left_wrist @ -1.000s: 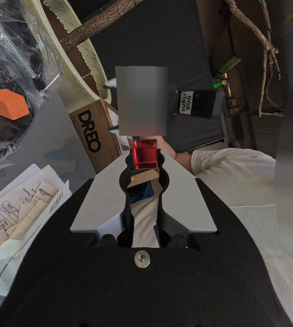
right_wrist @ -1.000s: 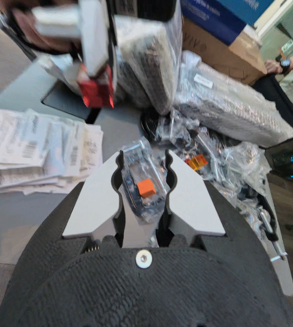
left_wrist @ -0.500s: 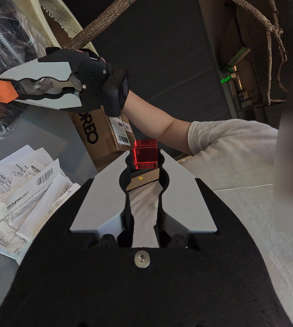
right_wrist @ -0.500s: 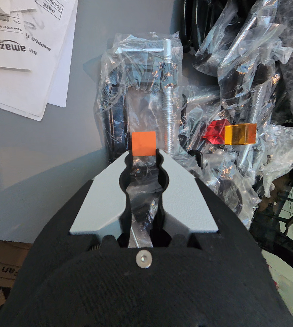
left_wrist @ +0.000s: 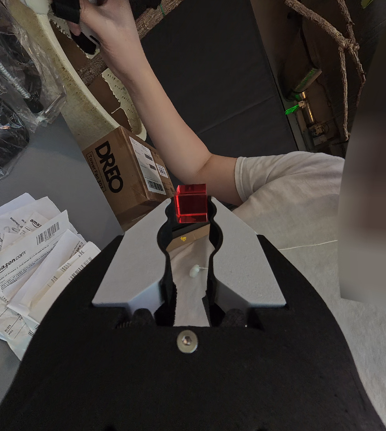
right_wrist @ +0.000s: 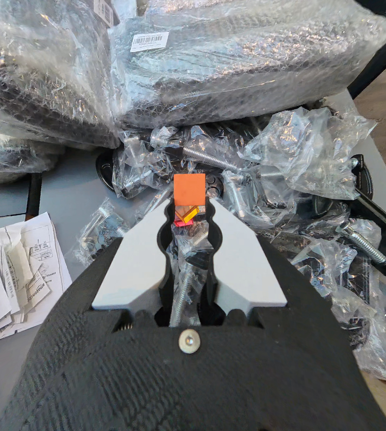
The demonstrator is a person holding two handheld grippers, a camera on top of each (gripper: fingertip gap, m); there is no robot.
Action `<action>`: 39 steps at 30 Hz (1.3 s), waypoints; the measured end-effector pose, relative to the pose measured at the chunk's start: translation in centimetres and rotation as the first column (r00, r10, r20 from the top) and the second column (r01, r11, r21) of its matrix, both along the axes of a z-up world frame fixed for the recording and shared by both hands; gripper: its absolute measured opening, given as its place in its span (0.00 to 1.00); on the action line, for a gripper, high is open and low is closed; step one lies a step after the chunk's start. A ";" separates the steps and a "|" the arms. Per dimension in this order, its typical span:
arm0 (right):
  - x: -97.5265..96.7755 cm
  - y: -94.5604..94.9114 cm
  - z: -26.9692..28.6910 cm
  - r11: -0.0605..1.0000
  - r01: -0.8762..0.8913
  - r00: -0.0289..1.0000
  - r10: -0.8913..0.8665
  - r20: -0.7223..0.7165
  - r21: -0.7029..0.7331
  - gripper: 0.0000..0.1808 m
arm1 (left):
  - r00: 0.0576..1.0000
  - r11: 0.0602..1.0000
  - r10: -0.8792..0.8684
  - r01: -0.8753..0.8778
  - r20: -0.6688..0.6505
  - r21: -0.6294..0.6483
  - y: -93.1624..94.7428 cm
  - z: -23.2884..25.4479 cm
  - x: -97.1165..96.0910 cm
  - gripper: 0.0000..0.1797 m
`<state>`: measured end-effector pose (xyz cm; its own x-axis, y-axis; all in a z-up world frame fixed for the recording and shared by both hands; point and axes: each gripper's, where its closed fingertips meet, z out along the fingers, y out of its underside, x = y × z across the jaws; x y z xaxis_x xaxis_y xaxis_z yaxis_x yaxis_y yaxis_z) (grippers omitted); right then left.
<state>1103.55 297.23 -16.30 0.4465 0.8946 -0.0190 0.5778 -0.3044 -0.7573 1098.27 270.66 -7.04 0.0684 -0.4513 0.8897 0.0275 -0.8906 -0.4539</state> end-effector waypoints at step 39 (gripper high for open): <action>-0.4 -0.2 -3.6 0.995 -0.089 0.950 0.099 0.297 -0.046 0.14 | 0.999 0.999 -0.035 0.034 0.029 0.019 -0.8 0.5 0.6 0.14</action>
<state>1103.20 296.98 -19.95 0.3499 0.9340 0.0731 0.8030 -0.2588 -0.5368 1098.82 269.89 -6.53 0.0264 -0.4693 0.8827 0.0103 -0.8828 -0.4696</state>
